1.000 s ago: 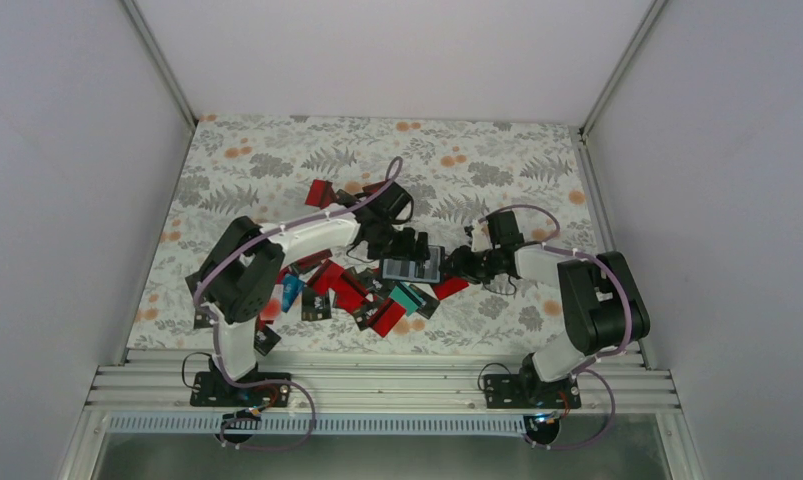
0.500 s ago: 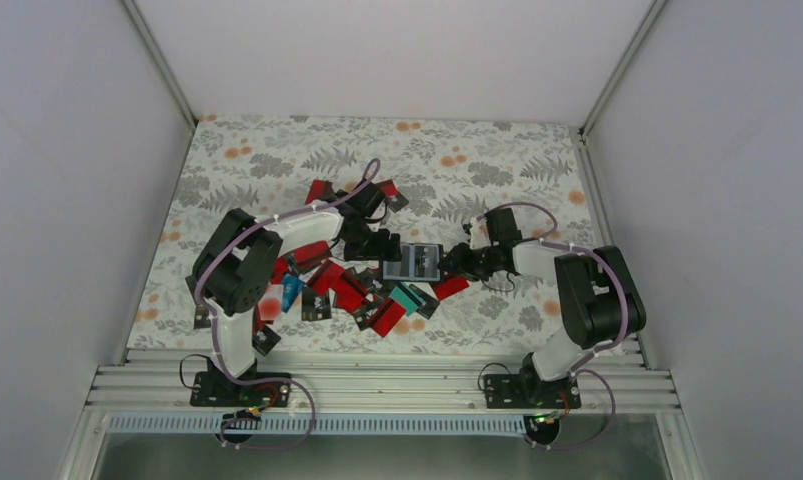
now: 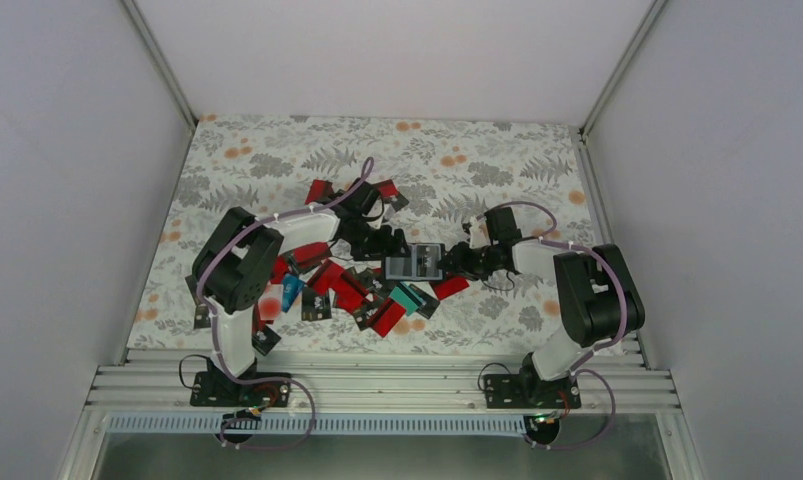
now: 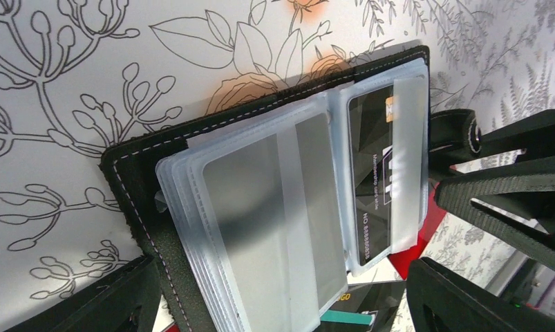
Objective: Put the credit cards into the card holder
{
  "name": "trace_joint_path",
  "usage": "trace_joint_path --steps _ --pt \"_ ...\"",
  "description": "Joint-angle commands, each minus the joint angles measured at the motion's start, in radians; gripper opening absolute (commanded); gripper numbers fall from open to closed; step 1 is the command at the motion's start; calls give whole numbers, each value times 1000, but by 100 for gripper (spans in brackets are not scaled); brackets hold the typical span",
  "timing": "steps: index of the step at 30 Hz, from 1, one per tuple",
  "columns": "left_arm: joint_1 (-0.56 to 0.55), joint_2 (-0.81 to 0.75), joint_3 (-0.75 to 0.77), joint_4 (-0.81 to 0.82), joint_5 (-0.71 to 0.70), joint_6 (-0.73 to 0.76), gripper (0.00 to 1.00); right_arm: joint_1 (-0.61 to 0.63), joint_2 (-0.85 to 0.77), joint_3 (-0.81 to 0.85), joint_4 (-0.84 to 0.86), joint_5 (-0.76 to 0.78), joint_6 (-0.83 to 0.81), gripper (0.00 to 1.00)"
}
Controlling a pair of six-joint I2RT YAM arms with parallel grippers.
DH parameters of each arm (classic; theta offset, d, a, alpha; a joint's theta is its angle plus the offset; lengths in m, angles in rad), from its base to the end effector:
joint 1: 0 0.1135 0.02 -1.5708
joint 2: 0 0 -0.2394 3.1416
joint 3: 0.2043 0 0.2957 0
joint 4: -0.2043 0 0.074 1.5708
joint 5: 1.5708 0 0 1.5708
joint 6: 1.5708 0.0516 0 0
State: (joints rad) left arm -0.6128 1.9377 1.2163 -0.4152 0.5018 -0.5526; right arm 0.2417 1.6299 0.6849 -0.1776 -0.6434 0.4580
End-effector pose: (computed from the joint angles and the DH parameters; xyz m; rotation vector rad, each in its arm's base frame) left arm 0.3236 -0.2579 0.0826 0.2509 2.8907 -0.9716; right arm 0.2861 0.1024 0.0490 0.0891 2.7529 1.0744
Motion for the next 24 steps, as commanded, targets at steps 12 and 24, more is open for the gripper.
trace_joint_path --steps 12,24 --pt "-20 -72 1 83 132 -103 88 5 25 14 -20 2 -24 32" --pt "-46 -80 90 0 68 -95 88 5 25 19 -22 1 -25 32"
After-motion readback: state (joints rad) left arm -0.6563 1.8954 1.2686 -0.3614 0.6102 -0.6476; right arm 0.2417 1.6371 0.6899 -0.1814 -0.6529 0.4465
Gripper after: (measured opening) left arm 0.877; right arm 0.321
